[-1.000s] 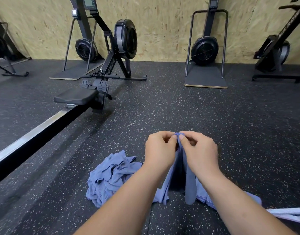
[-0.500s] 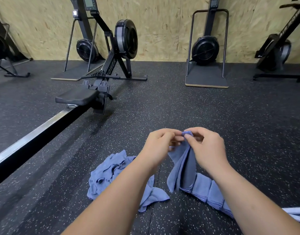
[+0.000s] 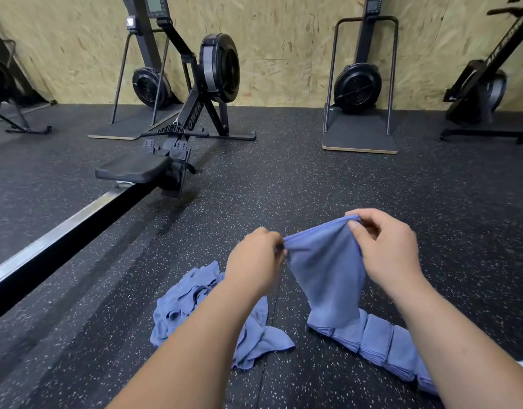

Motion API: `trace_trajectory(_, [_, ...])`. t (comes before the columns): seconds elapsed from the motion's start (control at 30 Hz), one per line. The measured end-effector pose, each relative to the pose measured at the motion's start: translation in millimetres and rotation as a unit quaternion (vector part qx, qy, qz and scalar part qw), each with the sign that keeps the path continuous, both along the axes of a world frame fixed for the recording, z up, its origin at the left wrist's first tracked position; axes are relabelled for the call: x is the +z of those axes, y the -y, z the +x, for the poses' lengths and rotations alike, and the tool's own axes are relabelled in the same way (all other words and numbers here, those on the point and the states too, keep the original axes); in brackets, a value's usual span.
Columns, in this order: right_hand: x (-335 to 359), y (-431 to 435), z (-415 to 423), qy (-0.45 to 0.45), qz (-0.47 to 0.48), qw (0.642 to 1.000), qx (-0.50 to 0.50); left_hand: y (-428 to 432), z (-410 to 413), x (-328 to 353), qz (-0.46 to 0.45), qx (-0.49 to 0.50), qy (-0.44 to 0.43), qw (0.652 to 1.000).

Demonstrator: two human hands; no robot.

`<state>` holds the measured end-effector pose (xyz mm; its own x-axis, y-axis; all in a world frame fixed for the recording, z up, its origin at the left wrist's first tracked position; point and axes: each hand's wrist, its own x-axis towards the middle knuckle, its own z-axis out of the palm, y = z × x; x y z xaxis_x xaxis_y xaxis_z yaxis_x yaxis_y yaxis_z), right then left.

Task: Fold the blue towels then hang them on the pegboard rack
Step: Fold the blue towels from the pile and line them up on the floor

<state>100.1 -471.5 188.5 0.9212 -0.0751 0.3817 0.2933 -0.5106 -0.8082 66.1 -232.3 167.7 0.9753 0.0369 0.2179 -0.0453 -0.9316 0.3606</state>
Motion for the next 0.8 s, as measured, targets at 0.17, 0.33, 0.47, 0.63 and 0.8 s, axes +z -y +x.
trace_trajectory(0.17, [-12.7,13.9,5.1,-0.037,-0.141,0.989,-0.03,-7.2,1.9,19.3,-0.057,-0.024,0.111,0.992])
trace_trajectory(0.33, [-19.9,14.0,6.6,-0.08,-0.202,0.976,-0.014,-17.3,2.7,23.0,-0.02,-0.069,0.083,0.994])
trace_trajectory(0.47, [-17.2,11.9,5.8,-0.061,-0.2,0.978,-0.016,-22.0,3.6,20.9,0.028,-0.072,0.019,0.997])
trace_trajectory(0.63, [-14.3,12.4,5.4,-0.062,-0.179,0.982,-0.008,-23.3,2.4,19.3,-0.031,-0.053,0.031,0.998])
trace_trajectory(0.8, [-14.1,17.7,9.7,-0.077,-0.142,0.987,-0.011,-28.4,-1.6,25.3,-0.15,-0.07,0.094,0.982])
